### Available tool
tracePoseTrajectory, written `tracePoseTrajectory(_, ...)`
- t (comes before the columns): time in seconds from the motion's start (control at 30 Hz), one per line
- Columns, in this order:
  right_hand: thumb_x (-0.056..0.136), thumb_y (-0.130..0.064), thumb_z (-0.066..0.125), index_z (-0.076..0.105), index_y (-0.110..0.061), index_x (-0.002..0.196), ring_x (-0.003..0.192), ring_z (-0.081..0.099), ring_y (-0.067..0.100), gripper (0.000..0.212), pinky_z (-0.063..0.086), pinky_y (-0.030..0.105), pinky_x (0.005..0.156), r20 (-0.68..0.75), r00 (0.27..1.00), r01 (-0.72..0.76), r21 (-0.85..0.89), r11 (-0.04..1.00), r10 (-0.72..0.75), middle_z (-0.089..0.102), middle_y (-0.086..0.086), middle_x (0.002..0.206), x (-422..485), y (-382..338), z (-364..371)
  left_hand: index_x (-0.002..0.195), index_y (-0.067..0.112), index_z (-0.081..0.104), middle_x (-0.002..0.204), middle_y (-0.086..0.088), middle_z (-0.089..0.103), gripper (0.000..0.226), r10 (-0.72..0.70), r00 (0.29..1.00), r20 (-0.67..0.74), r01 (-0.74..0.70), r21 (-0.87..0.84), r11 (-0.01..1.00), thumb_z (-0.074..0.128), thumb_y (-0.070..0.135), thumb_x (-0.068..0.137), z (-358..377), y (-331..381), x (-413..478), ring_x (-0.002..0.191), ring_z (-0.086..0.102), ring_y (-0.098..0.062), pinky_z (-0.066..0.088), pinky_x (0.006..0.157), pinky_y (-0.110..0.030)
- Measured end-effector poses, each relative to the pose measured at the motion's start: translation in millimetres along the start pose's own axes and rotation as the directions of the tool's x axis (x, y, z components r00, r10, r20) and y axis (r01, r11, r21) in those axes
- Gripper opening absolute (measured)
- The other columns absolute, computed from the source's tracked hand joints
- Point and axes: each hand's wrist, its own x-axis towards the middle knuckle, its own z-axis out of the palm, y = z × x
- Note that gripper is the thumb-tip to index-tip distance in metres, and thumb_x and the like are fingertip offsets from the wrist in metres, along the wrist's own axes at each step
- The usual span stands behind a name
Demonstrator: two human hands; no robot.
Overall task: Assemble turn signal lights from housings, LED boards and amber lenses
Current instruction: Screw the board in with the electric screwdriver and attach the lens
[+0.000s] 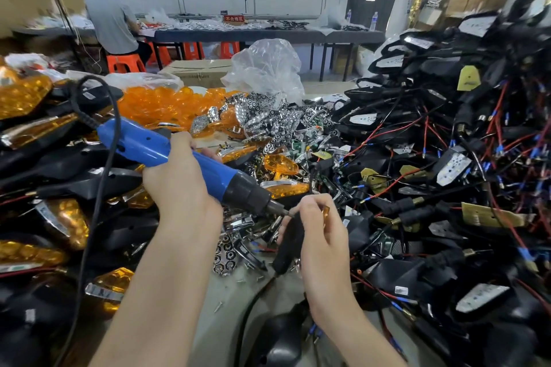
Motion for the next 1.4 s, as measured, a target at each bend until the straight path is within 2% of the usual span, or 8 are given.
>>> tracePoseTrajectory(0.27,0.089,-0.050,0.057,0.059,-0.019,0.082,0.060,0.058,0.023,0.031,0.052,0.030,0.055,-0.090,0.992,0.092,0.010,0.996,-0.091,0.063,0.009,0.072,-6.7,-32.3,-7.9,0.095,0.012,0.054,0.077,-0.001,0.061,0.019,-0.108,0.991,0.083,0.115,-0.083,0.990,0.063,0.029,0.093,-26.0,53.1,2.4,0.056,0.062,-0.013,0.056,0.060,-0.028)
tracePoseTrajectory(0.37,0.097,-0.040,0.058,0.056,-0.012,0.082,0.058,0.058,0.024,0.032,0.052,0.029,0.053,-0.133,0.991,0.040,0.068,0.997,-0.031,0.062,0.011,0.072,-4.3,-50.2,-6.6,0.099,0.011,0.054,0.075,-0.005,0.058,0.027,-0.333,0.908,0.253,0.274,0.241,0.931,0.054,0.037,0.089,-39.6,62.9,2.2,0.055,0.061,-0.019,0.055,0.057,-0.031)
tracePoseTrajectory(0.53,0.104,-0.029,0.054,0.054,-0.012,0.084,0.058,0.058,0.019,0.026,0.051,0.025,0.053,-0.040,0.998,-0.051,-0.028,0.998,0.050,0.061,0.006,0.069,-14.6,-82.3,5.1,0.099,0.003,0.057,0.072,-0.018,0.062,0.025,-0.410,0.872,0.268,0.090,0.735,0.672,0.054,0.027,0.096,-51.8,30.2,-14.8,0.048,0.065,-0.027,0.051,0.043,-0.029)
tracePoseTrajectory(0.7,0.103,-0.029,0.055,0.054,-0.007,0.088,0.053,0.056,0.017,0.027,0.050,0.025,0.050,0.027,0.998,-0.064,-0.053,0.997,0.065,0.062,0.005,0.066,-38.4,-110.0,14.2,0.098,0.001,0.056,0.077,-0.020,0.060,0.034,-0.610,0.762,0.216,0.425,0.544,0.724,0.042,0.032,0.103,-69.0,14.1,-13.4,0.063,0.059,-0.031,0.055,0.053,-0.035)
tracePoseTrajectory(0.9,0.103,-0.030,0.055,0.054,-0.006,0.090,0.055,0.056,0.017,0.028,0.052,0.026,0.052,0.068,0.990,-0.113,-0.102,0.988,0.120,0.062,0.008,0.070,-54.3,-119.6,15.1,0.089,0.002,0.060,0.064,-0.015,0.060,0.037,-0.608,0.757,0.239,0.419,0.537,0.732,0.043,0.030,0.105,-94.8,2.0,-7.8,0.051,0.055,-0.026,0.048,0.049,-0.030)
tracePoseTrajectory(1.07,0.105,-0.029,0.054,0.055,-0.005,0.094,0.052,0.056,0.019,0.027,0.053,0.029,0.052,0.041,0.976,-0.207,-0.106,0.973,0.212,0.063,0.008,0.068,-51.5,-113.5,21.9,0.111,-0.005,0.056,0.070,-0.020,0.066,0.044,-0.660,0.682,0.316,0.591,0.293,0.751,0.036,0.033,0.106,-95.9,0.8,-2.8,0.051,0.065,-0.029,0.058,0.046,-0.034)
tracePoseTrajectory(1.17,0.105,-0.029,0.054,0.056,-0.006,0.096,0.051,0.056,0.019,0.025,0.052,0.028,0.052,0.012,0.965,-0.259,-0.101,0.961,0.262,0.063,0.008,0.068,-47.9,-107.3,27.5,0.104,0.001,0.062,0.073,-0.016,0.065,0.064,-0.618,0.706,0.346,0.495,0.382,0.780,0.059,0.063,0.089,-99.6,-1.4,3.2,0.056,0.063,-0.028,0.056,0.051,-0.034)
tracePoseTrajectory(1.4,0.104,-0.030,0.055,0.055,-0.009,0.096,0.051,0.056,0.016,0.021,0.053,0.028,0.051,0.042,0.957,-0.280,-0.120,0.953,0.286,0.063,0.002,0.065,-39.6,-96.2,43.8,0.109,0.005,0.064,0.079,-0.015,0.075,0.044,-0.434,0.852,0.293,0.184,0.609,0.772,0.066,0.044,0.089,-102.8,-9.3,3.9,0.058,0.068,-0.026,0.054,0.050,-0.033)
